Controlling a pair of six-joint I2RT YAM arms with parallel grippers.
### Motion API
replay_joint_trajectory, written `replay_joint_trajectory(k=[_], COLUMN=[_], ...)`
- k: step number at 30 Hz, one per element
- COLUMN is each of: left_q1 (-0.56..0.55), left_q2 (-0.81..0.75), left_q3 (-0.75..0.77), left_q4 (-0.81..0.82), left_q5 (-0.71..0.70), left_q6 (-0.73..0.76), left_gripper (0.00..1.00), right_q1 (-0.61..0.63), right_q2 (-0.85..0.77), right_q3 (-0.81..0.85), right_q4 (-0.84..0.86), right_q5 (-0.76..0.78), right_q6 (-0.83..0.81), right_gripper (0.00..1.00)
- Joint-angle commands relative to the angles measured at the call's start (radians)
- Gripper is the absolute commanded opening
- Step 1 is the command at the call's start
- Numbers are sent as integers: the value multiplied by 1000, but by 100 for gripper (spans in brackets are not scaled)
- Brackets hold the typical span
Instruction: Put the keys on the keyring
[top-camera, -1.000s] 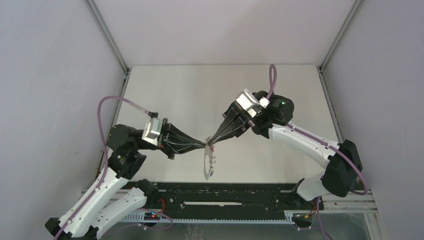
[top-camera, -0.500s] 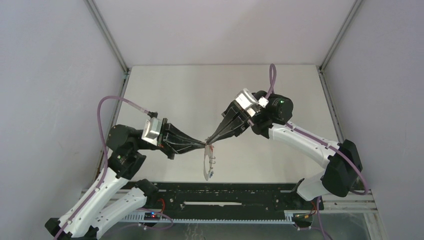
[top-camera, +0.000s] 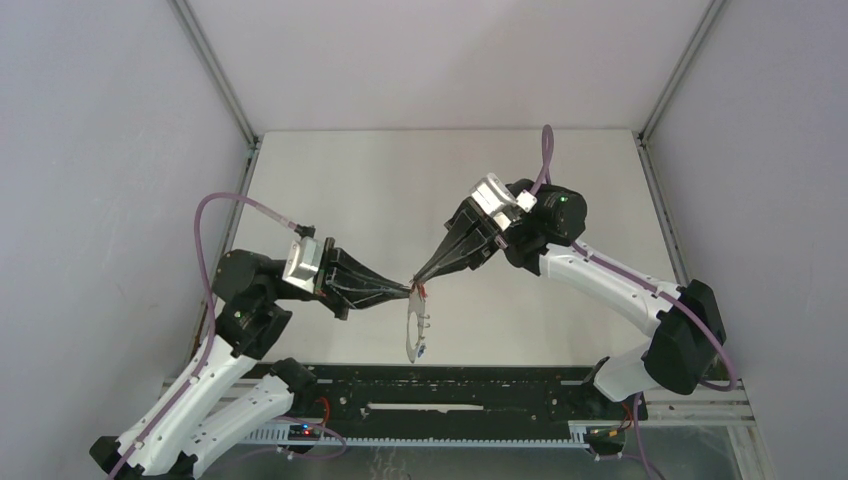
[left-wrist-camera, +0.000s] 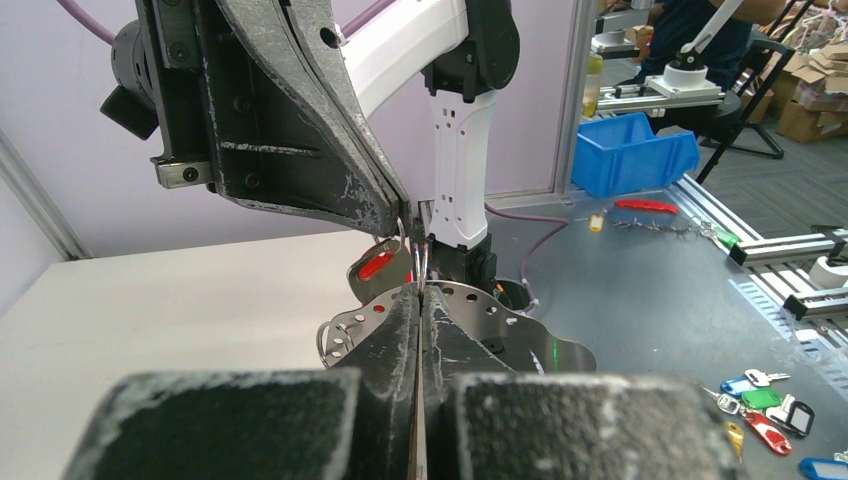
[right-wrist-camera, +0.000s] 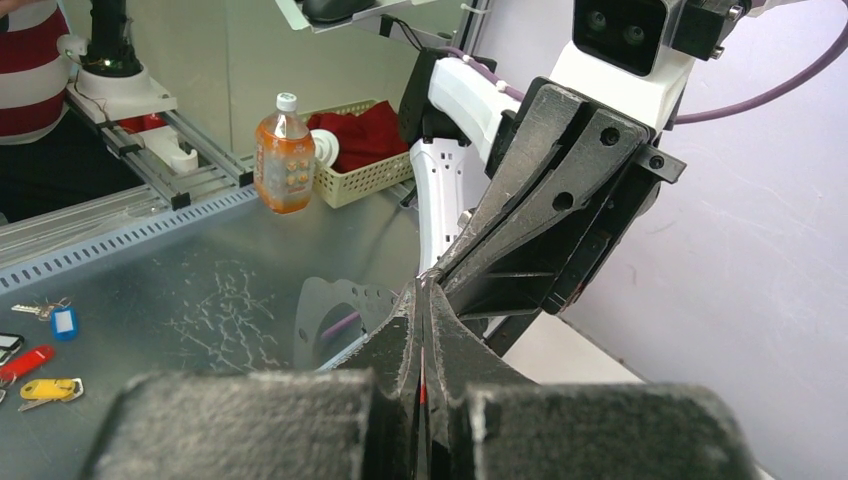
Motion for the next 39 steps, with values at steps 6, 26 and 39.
replay_joint_trajectory(k=[6, 26, 39], left_q1=[-6, -5, -5], left_q2=[-12, -9, -10], left_q3=[56, 56, 50], left_q4=[37, 39, 39], left_q5=[-6, -24, -27], left_q6=[15, 9, 8], left_gripper=[0, 0, 0], right_q1=[12, 39, 56], right_q2=[-27, -44, -37], right_q3=[1, 1, 1], right_q4=[1, -34, -31], right_q5=[15, 7, 9], right_q6=[-19, -55, -64], right_gripper=[0, 0, 0])
